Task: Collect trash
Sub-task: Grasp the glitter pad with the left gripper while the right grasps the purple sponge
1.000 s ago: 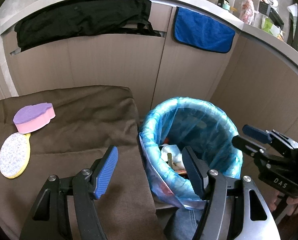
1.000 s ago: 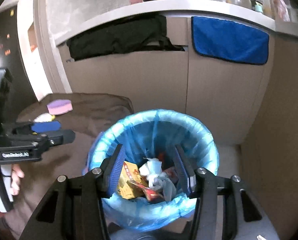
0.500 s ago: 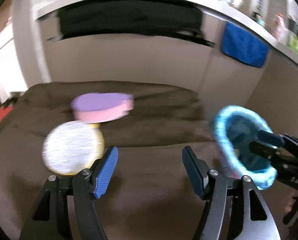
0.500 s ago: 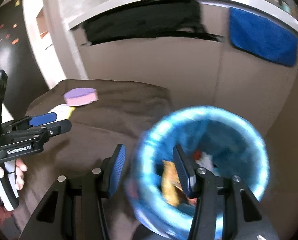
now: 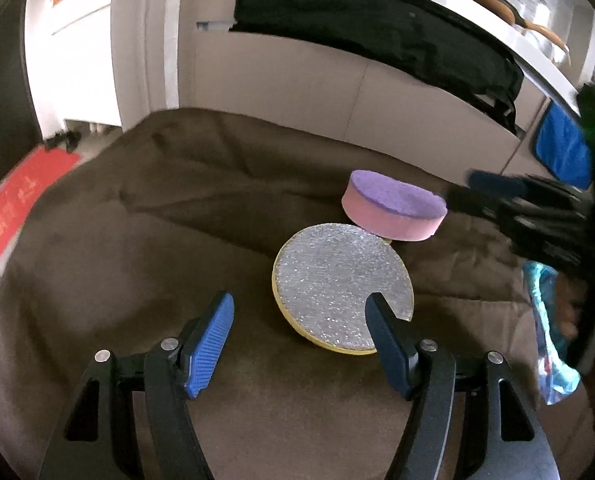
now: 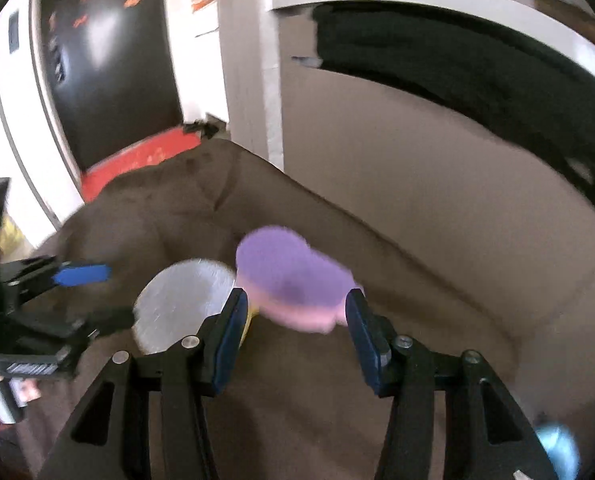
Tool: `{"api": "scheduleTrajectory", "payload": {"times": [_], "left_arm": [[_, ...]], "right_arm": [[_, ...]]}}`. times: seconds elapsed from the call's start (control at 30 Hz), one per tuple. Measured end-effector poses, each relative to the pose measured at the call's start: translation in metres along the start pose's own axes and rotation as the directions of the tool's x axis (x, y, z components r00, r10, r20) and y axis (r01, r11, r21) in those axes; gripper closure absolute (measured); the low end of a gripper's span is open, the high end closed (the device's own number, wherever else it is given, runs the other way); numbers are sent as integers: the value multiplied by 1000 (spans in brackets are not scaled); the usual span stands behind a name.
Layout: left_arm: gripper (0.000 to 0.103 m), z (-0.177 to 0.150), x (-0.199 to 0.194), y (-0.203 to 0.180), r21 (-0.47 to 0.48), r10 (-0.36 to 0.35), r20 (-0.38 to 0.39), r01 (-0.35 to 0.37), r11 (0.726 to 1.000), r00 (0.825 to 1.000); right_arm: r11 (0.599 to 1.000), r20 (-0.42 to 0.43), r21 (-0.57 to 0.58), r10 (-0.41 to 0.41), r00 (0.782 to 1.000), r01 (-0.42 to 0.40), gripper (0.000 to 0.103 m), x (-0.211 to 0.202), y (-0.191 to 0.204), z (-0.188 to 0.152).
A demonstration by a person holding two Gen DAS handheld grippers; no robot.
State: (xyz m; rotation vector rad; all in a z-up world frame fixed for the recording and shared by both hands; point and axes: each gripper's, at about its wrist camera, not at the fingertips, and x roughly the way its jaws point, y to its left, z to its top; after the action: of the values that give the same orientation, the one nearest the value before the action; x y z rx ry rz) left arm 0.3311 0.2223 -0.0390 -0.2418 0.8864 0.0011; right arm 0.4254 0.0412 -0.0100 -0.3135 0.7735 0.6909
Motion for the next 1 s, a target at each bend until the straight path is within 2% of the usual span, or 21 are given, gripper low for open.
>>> {"api": "scheduleTrajectory", "payload": {"times": [0.1, 0.23, 0.4, 0.47, 0.57, 0.63, 0.77, 0.87, 1.0], "left_arm": [[34, 3, 9, 5, -23, -37, -20, 37, 999, 999], [34, 9, 20, -1, -5, -9, -24, 9, 1000, 1000], [30, 10, 31, -7, 8, -14, -44, 15, 1000, 999], [30, 8, 32, -7, 9, -16, -50, 16, 1000, 999], [30, 6, 33, -5, 13, 0, -52, 1, 1000, 999], [30, 5, 33, -4, 16, 21, -47, -21, 1000, 999], [29, 2, 36, 6, -19, 14, -65, -16, 1000, 998], [29, 1, 34, 8, -34, -2, -57, 0, 999, 998], [29, 1, 34, 8, -7, 2, -67, -2, 1000, 998]], "right_arm": [[999, -40, -16, -30, 999, 29, 56, 29, -4, 16], [998, -99, 21, -56, 993, 58, 57, 58, -16, 22], [996, -112, 90, 18, 994, -8, 55, 51, -29, 0], [992, -143, 120, 67, 987, -50, 55, 41, -32, -16], [990, -181, 103, 118, 976, -101, 56, 28, -28, -38], [995, -174, 57, 88, 981, -79, 56, 20, -22, -45], [999, -68, -39, -11, 998, 9, 55, 4, -13, -36], [999, -25, -43, -2, 1000, 1, 55, 10, -14, -15], [1000, -40, -23, -14, 999, 13, 55, 47, -17, 20]]}}
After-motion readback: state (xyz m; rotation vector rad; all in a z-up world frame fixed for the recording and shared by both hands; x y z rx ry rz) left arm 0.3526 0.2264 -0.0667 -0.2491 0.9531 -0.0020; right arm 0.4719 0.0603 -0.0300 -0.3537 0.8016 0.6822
